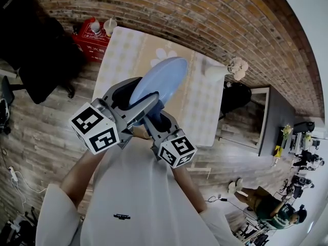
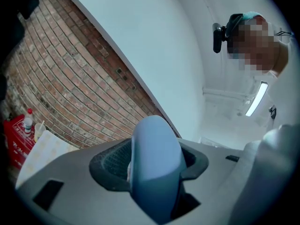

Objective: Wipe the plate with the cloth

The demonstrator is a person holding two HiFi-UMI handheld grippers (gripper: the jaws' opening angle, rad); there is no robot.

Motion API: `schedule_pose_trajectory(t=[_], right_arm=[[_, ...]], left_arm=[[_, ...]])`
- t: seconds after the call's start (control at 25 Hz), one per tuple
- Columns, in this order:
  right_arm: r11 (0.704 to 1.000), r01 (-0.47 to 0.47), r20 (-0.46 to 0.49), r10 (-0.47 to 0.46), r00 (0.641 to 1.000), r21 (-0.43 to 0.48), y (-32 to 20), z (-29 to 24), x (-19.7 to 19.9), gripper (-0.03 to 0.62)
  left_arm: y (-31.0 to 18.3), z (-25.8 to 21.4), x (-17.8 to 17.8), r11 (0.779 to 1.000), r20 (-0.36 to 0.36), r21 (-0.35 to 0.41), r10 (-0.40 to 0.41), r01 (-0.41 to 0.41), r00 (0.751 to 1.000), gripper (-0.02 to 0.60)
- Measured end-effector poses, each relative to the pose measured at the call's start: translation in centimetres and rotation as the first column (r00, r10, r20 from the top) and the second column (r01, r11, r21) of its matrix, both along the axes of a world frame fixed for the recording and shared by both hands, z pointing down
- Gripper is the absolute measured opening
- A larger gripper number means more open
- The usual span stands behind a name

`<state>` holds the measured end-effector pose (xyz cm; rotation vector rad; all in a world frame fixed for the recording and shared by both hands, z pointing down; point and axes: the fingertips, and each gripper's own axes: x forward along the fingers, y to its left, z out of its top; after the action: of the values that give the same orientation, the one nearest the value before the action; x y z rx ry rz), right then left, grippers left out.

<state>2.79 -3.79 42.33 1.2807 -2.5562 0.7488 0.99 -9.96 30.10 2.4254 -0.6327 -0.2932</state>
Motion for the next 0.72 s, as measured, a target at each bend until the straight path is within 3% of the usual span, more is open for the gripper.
schedule_pose_trajectory(t=[0.28, 0.72], right_arm=[[0.996, 0.081, 0.034, -0.082, 0.996, 0.036, 1.1, -2.2, -2.3, 0.143], [0.992, 0.085, 0.101, -0.095, 0.990, 0.096, 0.9, -4.8, -2.8, 0.143]], left_arm=[[0.0, 0.6, 0.4, 1.000, 0.007, -0.009, -0.001, 0.001, 1.000, 0.241], [1.0, 1.1, 1.5, 0.999, 0.029, -0.002, 0.046, -0.046, 0.999, 0.241]])
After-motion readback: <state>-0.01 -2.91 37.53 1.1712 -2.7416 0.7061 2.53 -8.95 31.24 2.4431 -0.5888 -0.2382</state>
